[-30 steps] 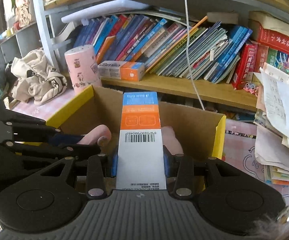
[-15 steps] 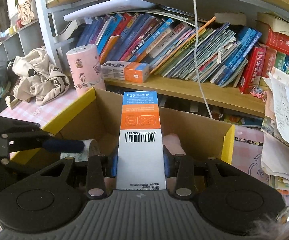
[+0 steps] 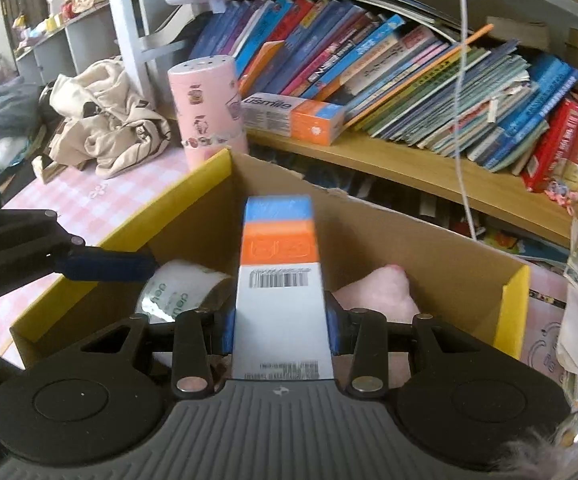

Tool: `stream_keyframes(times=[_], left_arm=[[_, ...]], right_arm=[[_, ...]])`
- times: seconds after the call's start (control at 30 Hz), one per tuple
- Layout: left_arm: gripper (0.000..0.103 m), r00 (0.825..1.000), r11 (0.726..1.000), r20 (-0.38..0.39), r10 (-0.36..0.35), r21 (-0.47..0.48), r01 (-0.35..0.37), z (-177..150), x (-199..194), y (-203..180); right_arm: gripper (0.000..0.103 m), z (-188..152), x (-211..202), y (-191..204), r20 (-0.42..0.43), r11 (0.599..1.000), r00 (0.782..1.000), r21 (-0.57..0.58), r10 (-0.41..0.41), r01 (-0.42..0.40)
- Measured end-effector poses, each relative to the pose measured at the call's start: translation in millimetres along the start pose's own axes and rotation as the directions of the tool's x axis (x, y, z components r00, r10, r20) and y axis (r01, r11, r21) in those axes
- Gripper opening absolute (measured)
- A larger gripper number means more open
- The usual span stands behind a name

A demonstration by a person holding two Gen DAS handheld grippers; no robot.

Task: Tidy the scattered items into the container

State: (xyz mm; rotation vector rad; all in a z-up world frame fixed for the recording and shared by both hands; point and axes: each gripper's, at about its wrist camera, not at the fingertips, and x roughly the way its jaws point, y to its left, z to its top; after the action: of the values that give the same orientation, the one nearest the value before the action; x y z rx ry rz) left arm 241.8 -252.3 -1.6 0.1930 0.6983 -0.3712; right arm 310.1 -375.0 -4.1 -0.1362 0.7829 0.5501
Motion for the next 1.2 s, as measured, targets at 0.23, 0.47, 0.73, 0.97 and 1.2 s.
stream_keyframes(times=[0.23,0.47,0.73,0.97,1.2], left_arm=[[0.075,1.0,1.0,0.015,0.019,-0.007,-0.019,-0.7,-9.3,1.4],[0.081,0.999,1.0,0.044,0.014,0.01,-0.014,-3.3,-24.1,-5.5],[0.084,0.997,1.0,0.069,0.027,-0.006,-0.026,-16.7,-48.1,-2.5],[0.086,0.993,0.998,0.108,0.04,-0.049,-0.035,-33.0,-77.9,9.1],[0.093,0.985,0.99,0.157,0.075,-0.127,-0.055,-53.5,-109.2,23.3]], right_arm=[[0.068,-1.1,-11.5,3.7,0.035,1.0,0.999,0.013,0.002,-0.002],[0.079,-4.6,-40.0,6.5,0.104,0.998,0.994,0.045,-0.041,0.036],[0.087,-21.1,-72.3,21.4,0.15,0.992,0.982,0.08,-0.11,0.099],[0.101,-36.3,-103.7,46.2,0.213,0.975,0.954,0.12,-0.209,0.187],[0.103,-59.7,-124.5,73.2,0.254,0.949,0.92,0.18,-0.298,0.258]])
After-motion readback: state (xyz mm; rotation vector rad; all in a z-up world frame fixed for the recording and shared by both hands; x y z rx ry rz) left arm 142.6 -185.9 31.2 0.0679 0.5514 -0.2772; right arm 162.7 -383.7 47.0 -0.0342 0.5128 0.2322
